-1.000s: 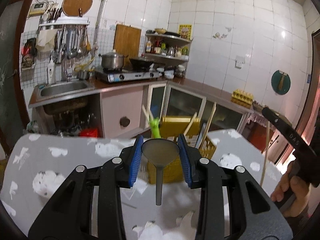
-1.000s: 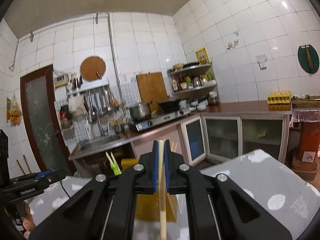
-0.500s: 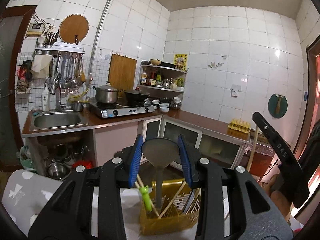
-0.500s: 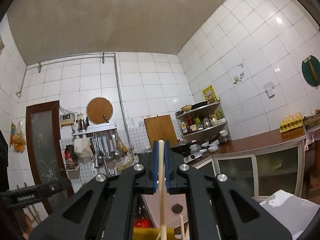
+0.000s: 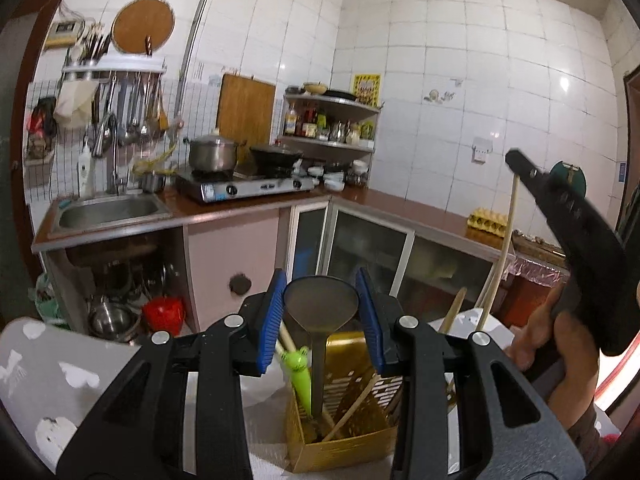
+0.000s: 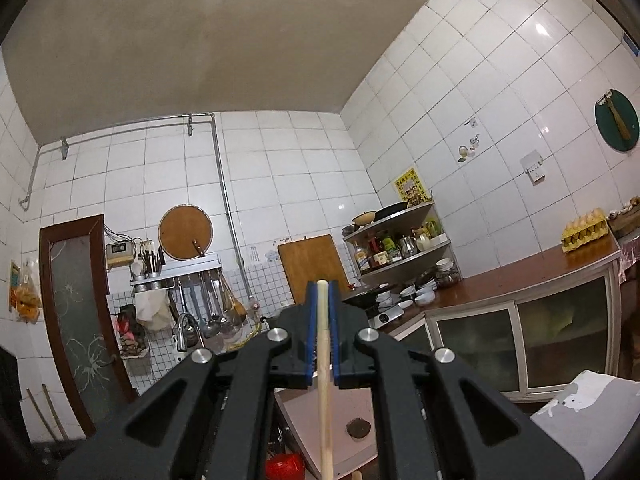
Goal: Organize utensils
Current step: 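Lift the spoon and chopstick and carry both over the yellow holder, then open both tools to drop the spoon and chopstick into the holder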
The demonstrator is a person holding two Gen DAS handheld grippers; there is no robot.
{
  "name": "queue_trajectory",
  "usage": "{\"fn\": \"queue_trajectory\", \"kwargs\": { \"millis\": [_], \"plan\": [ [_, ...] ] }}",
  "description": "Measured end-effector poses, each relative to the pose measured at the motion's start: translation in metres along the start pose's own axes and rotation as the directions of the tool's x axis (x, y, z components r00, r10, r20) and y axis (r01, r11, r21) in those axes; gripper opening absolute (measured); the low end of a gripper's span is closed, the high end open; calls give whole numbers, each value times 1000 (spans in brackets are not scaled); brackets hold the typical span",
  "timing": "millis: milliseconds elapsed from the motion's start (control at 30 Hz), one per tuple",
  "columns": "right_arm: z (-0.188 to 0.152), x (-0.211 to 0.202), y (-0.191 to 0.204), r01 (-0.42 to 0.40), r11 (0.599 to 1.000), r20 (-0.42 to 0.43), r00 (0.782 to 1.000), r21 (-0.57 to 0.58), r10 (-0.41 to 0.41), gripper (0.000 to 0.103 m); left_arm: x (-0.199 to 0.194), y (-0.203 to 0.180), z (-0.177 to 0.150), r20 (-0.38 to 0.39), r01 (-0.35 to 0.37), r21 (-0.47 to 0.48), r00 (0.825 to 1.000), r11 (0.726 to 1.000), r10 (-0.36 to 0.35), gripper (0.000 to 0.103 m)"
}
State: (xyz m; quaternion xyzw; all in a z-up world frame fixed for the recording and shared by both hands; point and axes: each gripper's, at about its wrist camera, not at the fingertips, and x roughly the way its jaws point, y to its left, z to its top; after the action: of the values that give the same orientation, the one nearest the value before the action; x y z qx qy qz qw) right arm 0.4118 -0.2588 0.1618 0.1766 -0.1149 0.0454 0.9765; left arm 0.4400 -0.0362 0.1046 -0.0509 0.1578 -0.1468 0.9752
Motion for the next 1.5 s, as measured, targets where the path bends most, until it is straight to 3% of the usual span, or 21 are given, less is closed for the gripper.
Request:
{"fn": "queue_trajectory", "kwargs": {
  "millis": [267,733,900,933,967,1033,1133,1233,1367,1500],
  "plan": [
    [-22,5,1,-11,998,-46,999,-57,8,6,24,11,-32,-67,3,-21,998,1000,-4,35],
    [-52,-1,-9,-23,994,-127,992,-108,9,7,20,12,-39,-112,-8,-5,994,1000,7,35],
    [-59,-14,-2,-43,985,-244,970,-169,0,8,1,19,-43,-130,-36,-5,991,999,35,39],
    [-59,-17,-1,-38,983,-265,964,-181,-11,16,-8,19,-42,-127,-41,-5,991,999,40,47],
    [-58,-22,-1,-33,981,-285,958,-191,-23,39,-16,20,-40,-121,-48,-5,992,999,47,54],
    [-53,-40,-1,-10,979,-305,951,-203,-53,64,-47,24,-38,-88,-74,-5,993,997,74,77],
    [-48,-71,-1,24,975,-338,936,-221,-99,65,-80,27,-35,-74,-91,2,993,996,91,84],
    [-48,-106,-1,47,971,-397,907,-236,-140,74,-124,30,-44,-60,-102,-29,993,994,100,96],
    [-55,-163,11,24,949,-422,892,-315,-163,90,-176,18,-70,-44,-111,-11,993,994,111,98],
    [-71,-219,22,7,938,-443,880,-346,-170,97,-205,1,-99,-34,-143,11,989,990,143,98]
  ]
}}
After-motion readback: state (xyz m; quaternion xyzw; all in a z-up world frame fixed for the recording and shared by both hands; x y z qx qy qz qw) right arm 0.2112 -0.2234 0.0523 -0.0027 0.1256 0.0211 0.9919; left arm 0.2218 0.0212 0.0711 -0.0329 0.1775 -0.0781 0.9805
